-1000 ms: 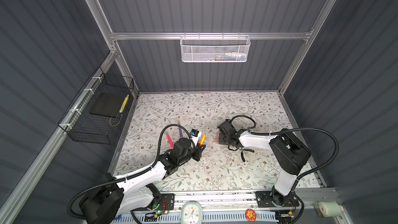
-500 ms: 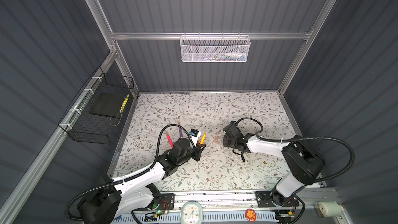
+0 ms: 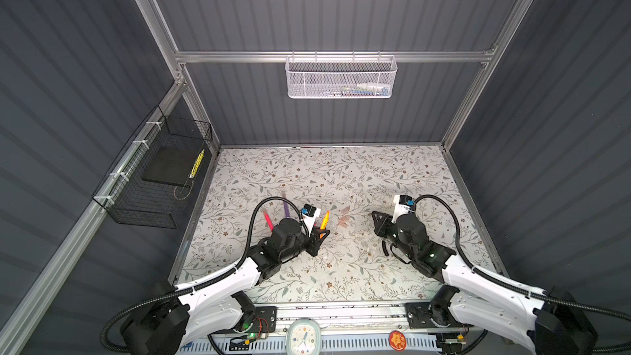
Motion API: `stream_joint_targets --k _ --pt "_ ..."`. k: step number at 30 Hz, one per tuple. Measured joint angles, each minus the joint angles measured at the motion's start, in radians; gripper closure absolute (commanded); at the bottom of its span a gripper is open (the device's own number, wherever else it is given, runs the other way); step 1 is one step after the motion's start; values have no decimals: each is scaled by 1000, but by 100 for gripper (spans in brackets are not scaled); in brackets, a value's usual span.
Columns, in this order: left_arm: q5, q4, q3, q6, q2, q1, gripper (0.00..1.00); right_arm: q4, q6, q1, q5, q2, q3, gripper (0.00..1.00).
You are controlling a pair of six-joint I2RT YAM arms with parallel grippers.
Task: Insert pens into pen caps
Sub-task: Pick up the pen cap from the center of the table, then put on the pen cap to the pen.
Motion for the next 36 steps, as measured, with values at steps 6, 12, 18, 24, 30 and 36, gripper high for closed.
stream_joint_targets --k 6,12,18,24,30,36 --pt "43 30 0 -22 10 0 100 169 36 0 -34 -93 -59 99" --pt "79 47 0 -38 33 0 100 312 67 0 -82 -62 -57 100" --pt "99 60 0 -48 43 0 100 346 93 0 -119 29 13 100" --pt "103 61 0 -55 51 0 100 391 119 3 -138 124 66 100" --pt "103 61 0 -55 51 0 100 409 134 27 -158 201 104 100" --pt "102 61 0 -55 52 0 100 414 138 61 -158 239 126 100"
